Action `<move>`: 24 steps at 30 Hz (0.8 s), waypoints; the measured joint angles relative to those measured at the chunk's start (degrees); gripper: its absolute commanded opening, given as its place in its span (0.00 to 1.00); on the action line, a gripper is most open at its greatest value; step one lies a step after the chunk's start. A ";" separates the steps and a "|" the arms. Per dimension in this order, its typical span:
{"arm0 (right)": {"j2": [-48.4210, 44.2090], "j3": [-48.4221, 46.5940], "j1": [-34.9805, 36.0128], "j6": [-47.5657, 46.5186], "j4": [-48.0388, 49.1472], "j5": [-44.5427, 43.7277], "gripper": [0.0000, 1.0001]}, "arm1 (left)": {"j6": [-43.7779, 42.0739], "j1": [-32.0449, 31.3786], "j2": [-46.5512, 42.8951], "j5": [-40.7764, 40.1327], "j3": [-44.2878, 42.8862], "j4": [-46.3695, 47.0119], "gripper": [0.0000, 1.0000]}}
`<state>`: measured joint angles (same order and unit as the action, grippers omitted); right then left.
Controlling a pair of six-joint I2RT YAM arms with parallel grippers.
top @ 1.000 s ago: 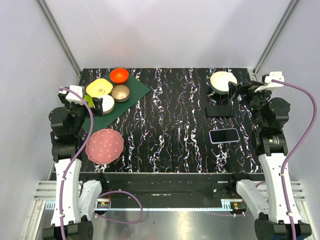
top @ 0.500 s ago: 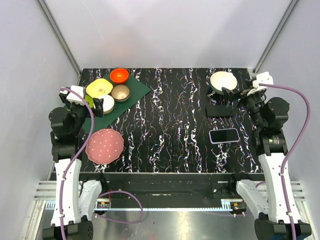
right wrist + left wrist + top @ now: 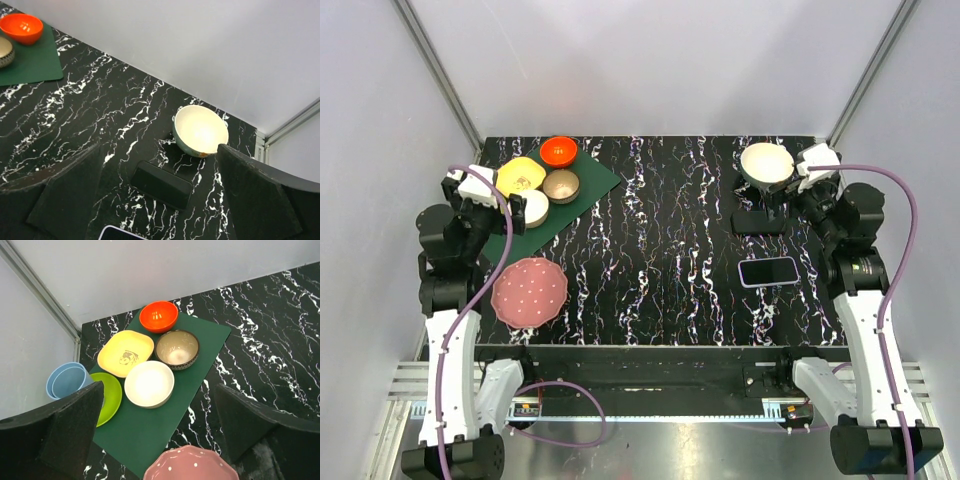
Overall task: Take the phone out of the phone case
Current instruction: Move the phone to the center of the board.
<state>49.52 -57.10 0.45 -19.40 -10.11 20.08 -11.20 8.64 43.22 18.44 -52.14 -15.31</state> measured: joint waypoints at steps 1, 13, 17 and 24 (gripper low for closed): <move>0.17 0.00 0.00 -1.16 -0.42 -0.24 1.00 | -0.59 0.00 0.07 -0.07 -0.31 -0.42 0.99; 7.17 -0.76 0.00 -9.60 -4.44 -6.01 1.00 | -1.86 0.00 -2.78 1.01 3.41 -2.54 0.99; 10.84 -0.76 0.00 -12.09 -7.74 -8.07 1.00 | -1.31 0.00 -2.21 2.60 4.42 -2.60 0.99; 17.44 -2.43 0.00 -16.00 -13.62 -10.67 1.00 | -0.20 0.00 -1.88 5.66 5.05 -2.58 0.99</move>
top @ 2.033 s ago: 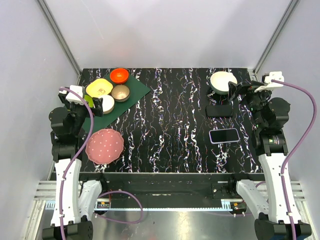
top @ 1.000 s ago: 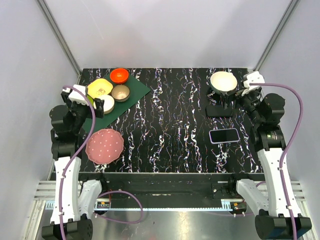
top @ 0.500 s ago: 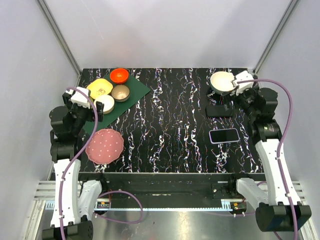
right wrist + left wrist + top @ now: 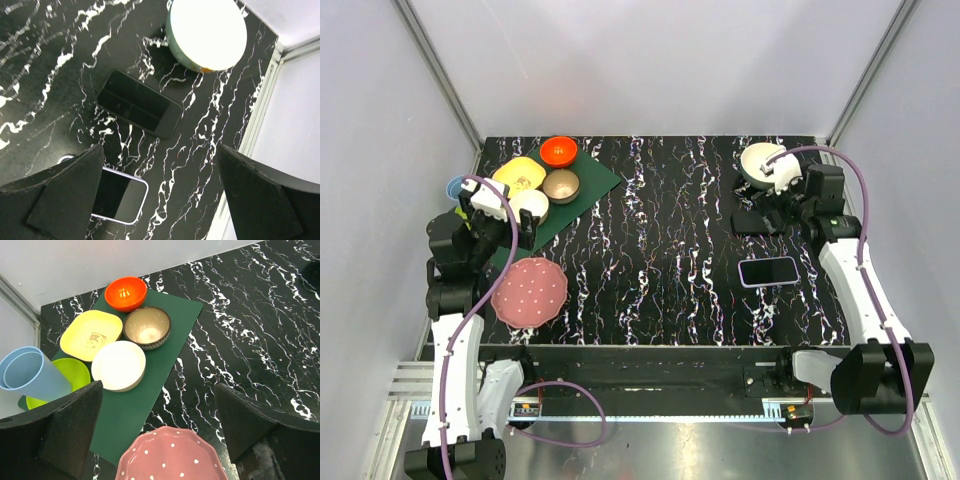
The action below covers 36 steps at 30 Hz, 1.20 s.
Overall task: Take the phone out of the phone case
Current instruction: Move the phone to the center of the board.
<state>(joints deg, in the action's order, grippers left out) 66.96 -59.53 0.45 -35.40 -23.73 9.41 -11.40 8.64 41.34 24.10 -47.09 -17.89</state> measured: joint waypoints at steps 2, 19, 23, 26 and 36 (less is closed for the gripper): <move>1.70 -0.24 0.00 -0.87 -0.68 -1.09 1.00 | 0.35 0.00 0.02 0.61 0.17 0.15 0.99; 19.85 -6.51 -0.81 6.51 -3.63 -6.75 1.00 | 1.38 0.15 0.04 4.59 0.85 0.39 0.99; 23.17 -7.63 -3.08 9.49 -3.67 -4.85 1.00 | 1.38 0.15 0.04 5.03 0.85 0.42 0.99; 24.98 -8.68 -5.05 11.04 -4.24 -2.10 1.00 | 1.36 0.15 0.04 5.44 0.85 0.42 0.99; 32.28 -13.38 -10.12 12.76 -5.57 7.61 1.00 | 1.38 0.22 0.04 6.10 0.87 0.39 0.99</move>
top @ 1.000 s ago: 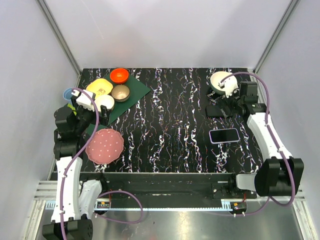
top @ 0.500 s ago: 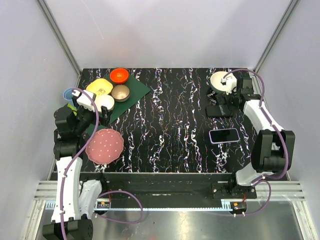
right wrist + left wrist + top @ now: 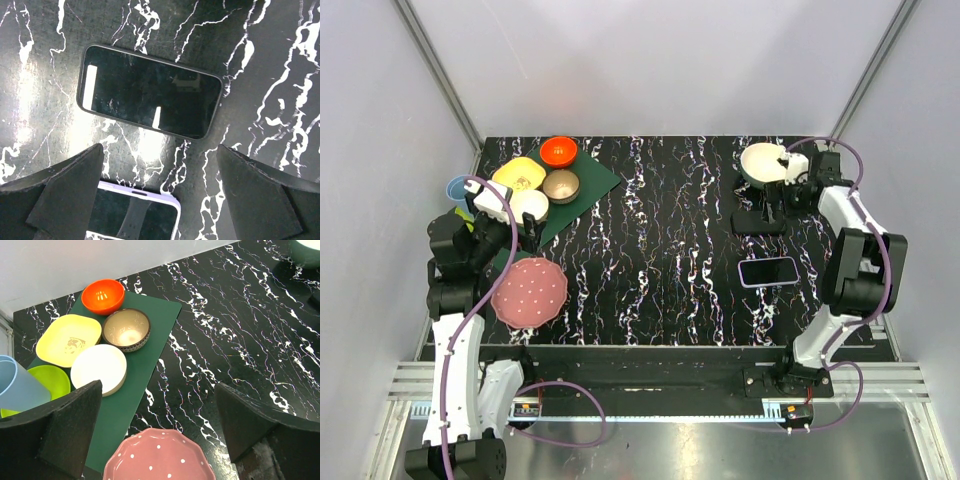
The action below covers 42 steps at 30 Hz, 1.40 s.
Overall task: Take the phone out of the phone case
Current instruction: Move the phone to the center of the board.
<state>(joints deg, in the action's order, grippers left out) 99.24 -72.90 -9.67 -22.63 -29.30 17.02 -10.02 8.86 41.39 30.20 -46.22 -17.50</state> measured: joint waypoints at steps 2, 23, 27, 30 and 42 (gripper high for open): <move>2.54 -1.66 -0.57 0.13 -0.96 2.29 1.00 | 0.00 0.04 0.00 0.04 0.00 0.02 0.99; 13.42 -8.11 -4.52 4.63 -3.61 7.56 1.00 | 0.00 0.09 0.37 0.87 0.66 0.42 0.99; 14.32 -8.50 -4.55 5.99 -3.58 6.97 1.00 | 0.00 0.11 0.76 1.07 0.66 0.39 0.99; 14.45 -9.25 -4.59 7.17 -3.56 5.88 1.00 | 0.00 0.13 0.85 1.14 0.66 0.39 0.99; 17.88 -12.02 -4.59 11.65 -3.21 3.80 1.00 | 0.00 0.13 1.25 1.20 0.66 0.39 0.99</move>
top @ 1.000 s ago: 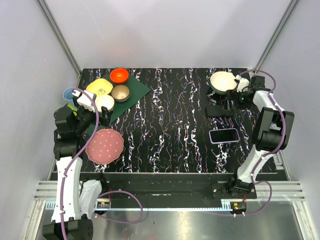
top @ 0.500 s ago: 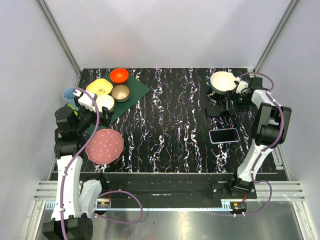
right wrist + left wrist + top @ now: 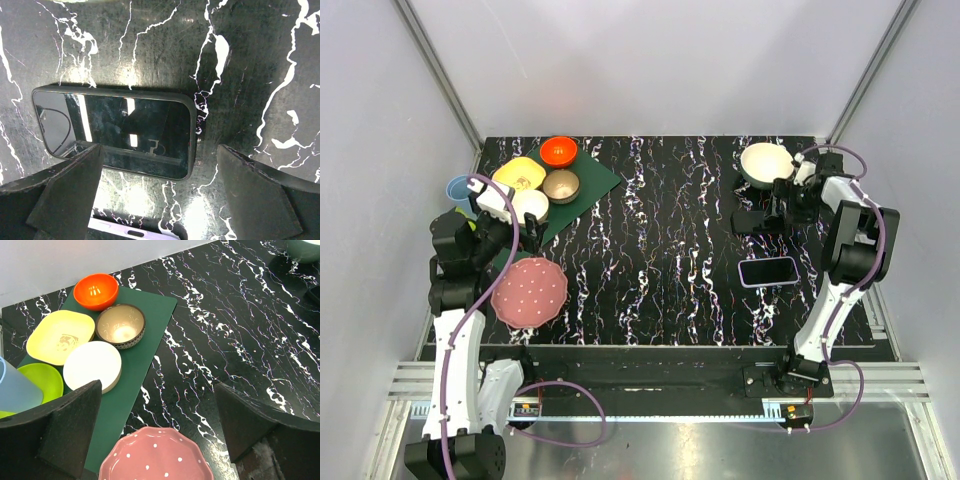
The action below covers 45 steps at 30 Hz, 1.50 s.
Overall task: Take the phone out of the phone case
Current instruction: Move the phone to the center of the board.
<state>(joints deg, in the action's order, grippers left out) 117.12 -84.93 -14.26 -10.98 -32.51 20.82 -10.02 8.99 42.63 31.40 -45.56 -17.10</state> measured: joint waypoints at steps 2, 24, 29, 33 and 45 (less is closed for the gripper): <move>0.44 -0.02 0.04 0.35 -0.09 0.02 1.00 | 0.02 0.00 0.13 0.04 0.00 0.02 0.99; 0.83 -0.02 11.21 -1.75 0.09 -7.52 1.00 | 0.00 0.00 0.63 0.15 0.00 0.00 0.99; 0.83 -0.02 14.45 -1.64 -0.17 -9.25 1.00 | 0.00 0.00 0.63 0.15 0.00 0.00 0.99; 0.83 -0.28 16.41 -1.31 -0.20 -11.19 1.00 | 0.00 0.00 0.63 0.15 0.00 0.02 0.99; 0.83 -1.16 17.79 -0.24 -0.79 -14.40 1.00 | 0.00 0.00 0.61 0.15 0.02 0.02 0.99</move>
<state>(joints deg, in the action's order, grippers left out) 117.95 -86.08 3.53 -11.22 -33.30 6.42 -10.02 8.99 43.24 31.55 -45.54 -17.08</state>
